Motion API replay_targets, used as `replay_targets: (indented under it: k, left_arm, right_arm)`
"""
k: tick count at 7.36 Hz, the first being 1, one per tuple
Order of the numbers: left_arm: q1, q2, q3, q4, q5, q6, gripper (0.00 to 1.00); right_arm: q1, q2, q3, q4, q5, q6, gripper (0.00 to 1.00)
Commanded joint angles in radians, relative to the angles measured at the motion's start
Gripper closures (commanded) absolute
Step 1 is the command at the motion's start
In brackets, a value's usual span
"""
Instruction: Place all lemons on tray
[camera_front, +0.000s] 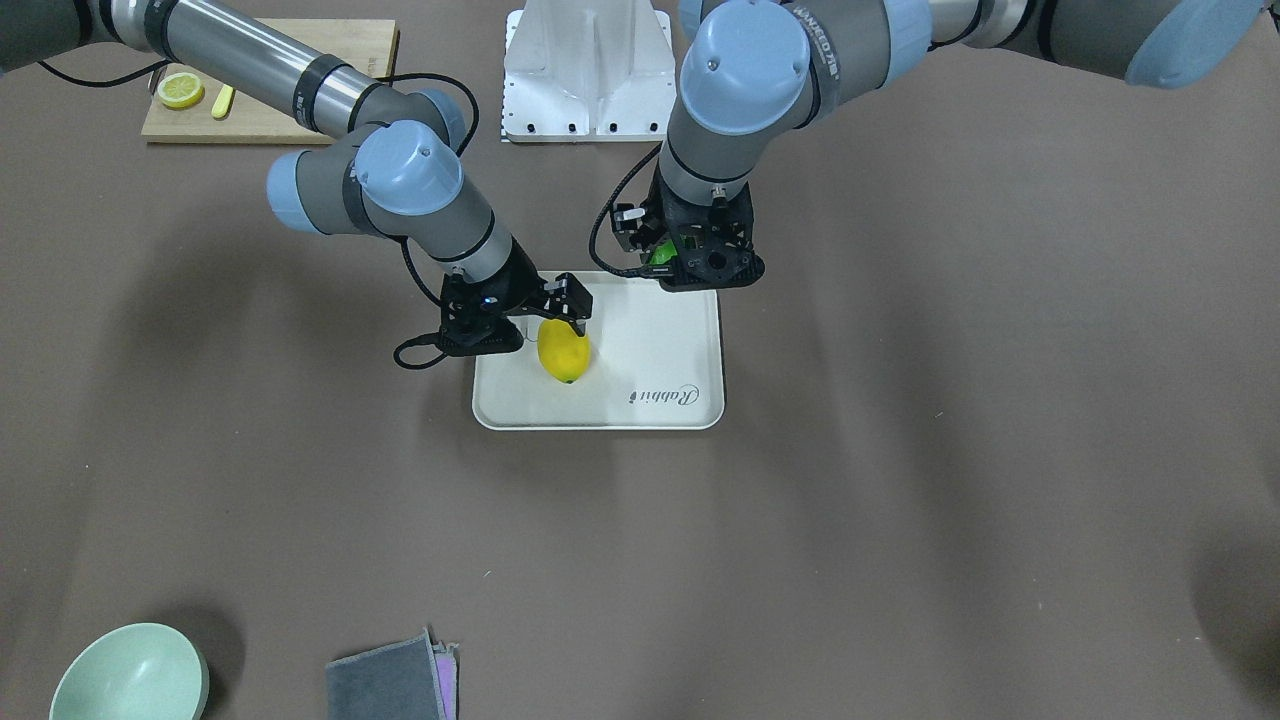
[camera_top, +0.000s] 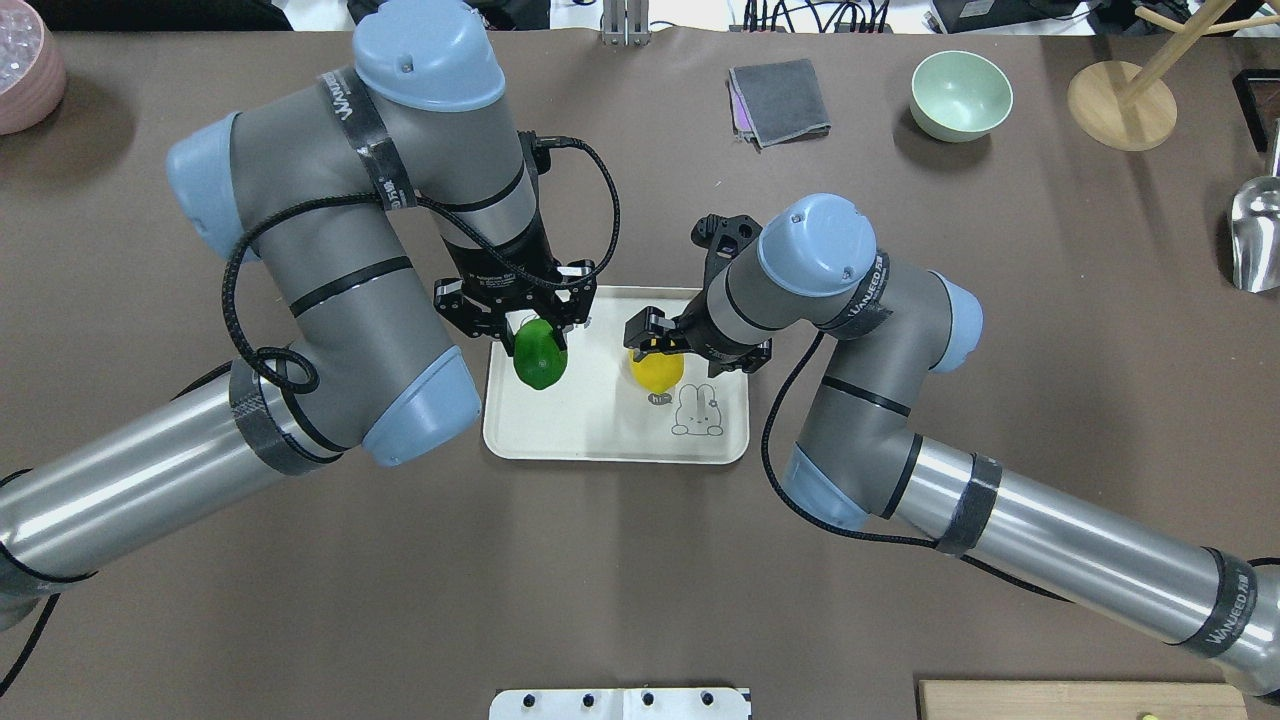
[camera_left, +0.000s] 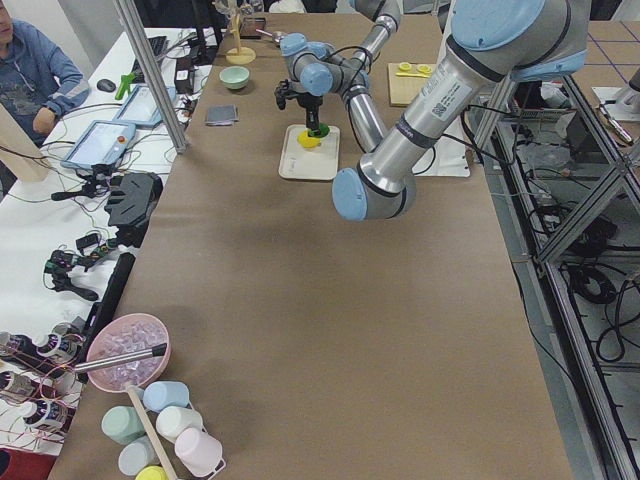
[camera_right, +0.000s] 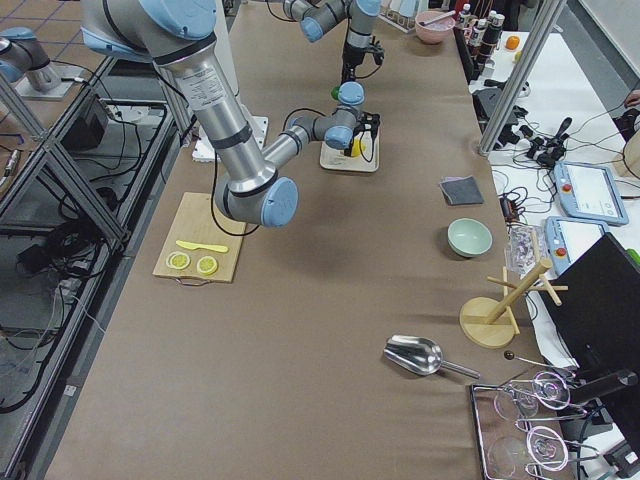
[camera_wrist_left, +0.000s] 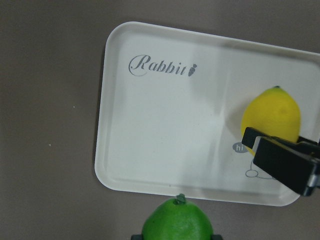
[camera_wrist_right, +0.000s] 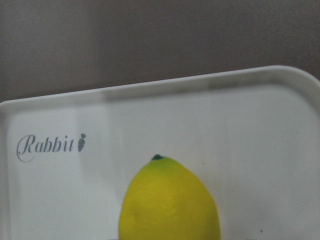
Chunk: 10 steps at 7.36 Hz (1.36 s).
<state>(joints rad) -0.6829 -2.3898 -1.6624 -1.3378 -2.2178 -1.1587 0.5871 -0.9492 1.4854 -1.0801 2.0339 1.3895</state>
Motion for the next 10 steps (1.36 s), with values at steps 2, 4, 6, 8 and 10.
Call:
replay_targets:
  k: [2, 4, 6, 8, 10]
  left_arm:
    - [0.011, 0.008, 0.119, -0.128, 0.068, -0.009, 1.00]
    - [0.049, 0.006, 0.238, -0.275, 0.155, -0.024, 1.00]
    - [0.051, 0.008, 0.251, -0.285, 0.156, -0.019, 1.00]
    - [0.065, 0.050, 0.273, -0.361, 0.158, -0.021, 0.58]
    - [0.048, 0.057, 0.254, -0.374, 0.145, -0.027, 0.02]
  right_arm:
    - [0.123, -0.222, 0.256, -0.092, 0.095, -0.056, 0.00]
    - [0.209, -0.311, 0.286, -0.093, 0.118, -0.133, 0.00]
    - [0.305, -0.445, 0.346, -0.093, 0.138, -0.243, 0.00]
    - [0.419, -0.506, 0.354, -0.095, 0.207, -0.309, 0.00]
    - [0.530, -0.677, 0.413, -0.095, 0.207, -0.535, 0.00]
